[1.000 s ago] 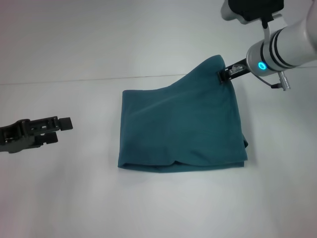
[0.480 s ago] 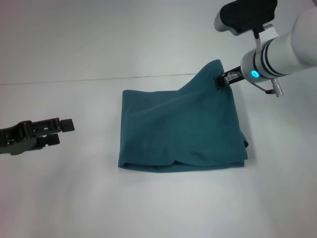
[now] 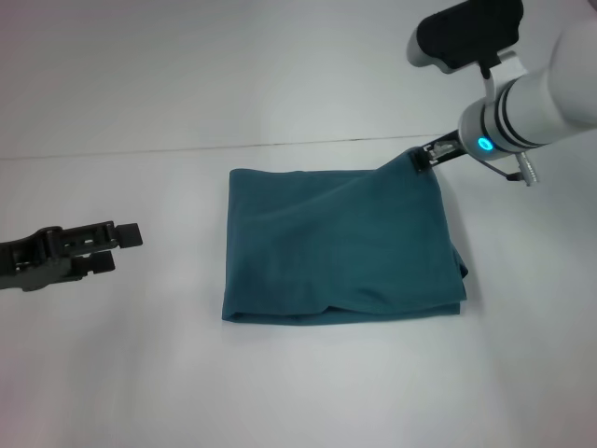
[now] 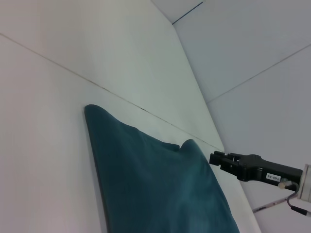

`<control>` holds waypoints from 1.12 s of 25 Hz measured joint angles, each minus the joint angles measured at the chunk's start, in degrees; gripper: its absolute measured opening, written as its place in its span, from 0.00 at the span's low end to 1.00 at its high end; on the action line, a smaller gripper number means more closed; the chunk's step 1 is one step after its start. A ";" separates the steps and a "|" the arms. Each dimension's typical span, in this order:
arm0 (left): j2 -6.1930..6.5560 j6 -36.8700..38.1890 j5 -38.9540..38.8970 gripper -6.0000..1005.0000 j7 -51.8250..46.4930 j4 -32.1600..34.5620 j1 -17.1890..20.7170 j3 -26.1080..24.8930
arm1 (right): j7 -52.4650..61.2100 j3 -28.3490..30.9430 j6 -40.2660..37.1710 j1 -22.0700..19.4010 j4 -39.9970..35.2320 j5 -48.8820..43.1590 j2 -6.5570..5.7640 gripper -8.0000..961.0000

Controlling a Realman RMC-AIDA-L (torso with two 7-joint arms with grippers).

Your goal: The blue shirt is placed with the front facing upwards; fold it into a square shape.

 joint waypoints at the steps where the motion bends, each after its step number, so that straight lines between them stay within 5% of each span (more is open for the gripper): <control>1: -0.04 -0.01 0.00 0.88 0.00 0.00 -0.01 0.00 | 0.22 0.01 0.18 0.27 0.85 0.00 -0.45 0.12; 4: -0.15 0.00 0.00 0.88 0.00 0.00 -0.09 0.00 | 2.01 0.03 0.77 0.38 1.99 -0.01 -1.66 0.13; 12: -0.16 0.03 0.00 0.88 0.00 0.00 -0.20 -0.02 | 3.55 5.13 -6.17 -1.35 -2.17 0.83 -4.48 0.58; 16: -0.06 -0.39 0.00 0.88 0.00 0.00 -0.28 -0.08 | -3.70 9.37 -15.24 -3.78 -7.71 8.09 -4.30 0.58; 20: 0.20 -0.62 0.00 0.88 -0.06 0.09 -0.31 -0.59 | -10.66 13.05 -25.62 -6.77 -11.59 20.64 -5.39 0.58; 28: 0.45 -0.55 0.00 0.88 -0.67 0.44 -0.29 -1.00 | -13.44 14.65 -39.98 -10.44 -11.32 31.19 -6.61 0.59</control>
